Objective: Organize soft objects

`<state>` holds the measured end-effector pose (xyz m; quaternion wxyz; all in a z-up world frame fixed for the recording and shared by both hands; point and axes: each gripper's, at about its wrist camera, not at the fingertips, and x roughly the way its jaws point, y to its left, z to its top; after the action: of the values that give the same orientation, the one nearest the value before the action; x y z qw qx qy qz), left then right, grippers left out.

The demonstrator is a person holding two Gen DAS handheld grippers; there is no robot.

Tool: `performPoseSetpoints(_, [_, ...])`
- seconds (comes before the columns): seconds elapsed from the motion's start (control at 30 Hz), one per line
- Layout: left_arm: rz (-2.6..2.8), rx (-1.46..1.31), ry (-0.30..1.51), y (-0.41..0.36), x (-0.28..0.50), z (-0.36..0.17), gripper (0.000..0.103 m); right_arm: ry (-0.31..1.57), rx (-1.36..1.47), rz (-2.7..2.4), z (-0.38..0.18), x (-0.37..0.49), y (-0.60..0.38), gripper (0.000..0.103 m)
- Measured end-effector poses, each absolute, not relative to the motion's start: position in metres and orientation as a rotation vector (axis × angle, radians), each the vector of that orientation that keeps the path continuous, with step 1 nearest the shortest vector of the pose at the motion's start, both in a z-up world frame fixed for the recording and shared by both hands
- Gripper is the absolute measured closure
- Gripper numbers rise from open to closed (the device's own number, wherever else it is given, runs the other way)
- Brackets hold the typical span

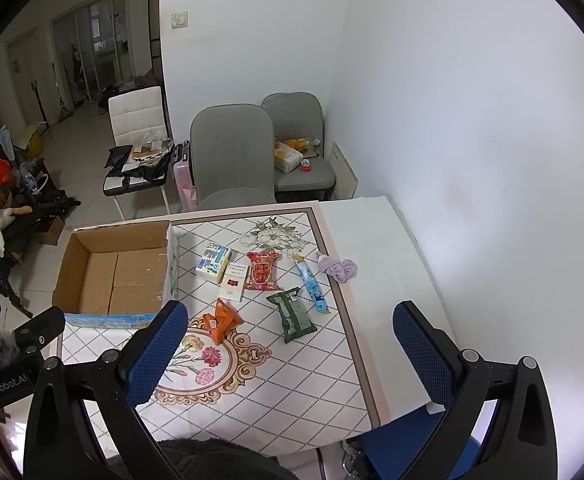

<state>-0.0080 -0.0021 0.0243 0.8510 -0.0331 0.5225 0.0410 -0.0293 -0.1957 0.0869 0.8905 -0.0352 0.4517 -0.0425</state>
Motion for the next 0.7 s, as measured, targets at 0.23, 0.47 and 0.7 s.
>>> performPoseSetpoints(0.23, [0.087,-0.075,1.099,0.002,-0.007,0.027,0.000,0.932,-0.078,-0.097,0.088,-0.028,-0.191,0.000])
performPoseSetpoints(0.47, [0.088,-0.079,1.098,0.004,-0.007,0.028,0.000,0.929,-0.067,-0.096,0.088,-0.029,-0.187,0.000])
performPoseSetpoints(0.7, [0.091,-0.078,1.098,0.008,-0.001,0.028,0.000,0.929,-0.063,-0.095,0.089,-0.028,-0.186,0.000])
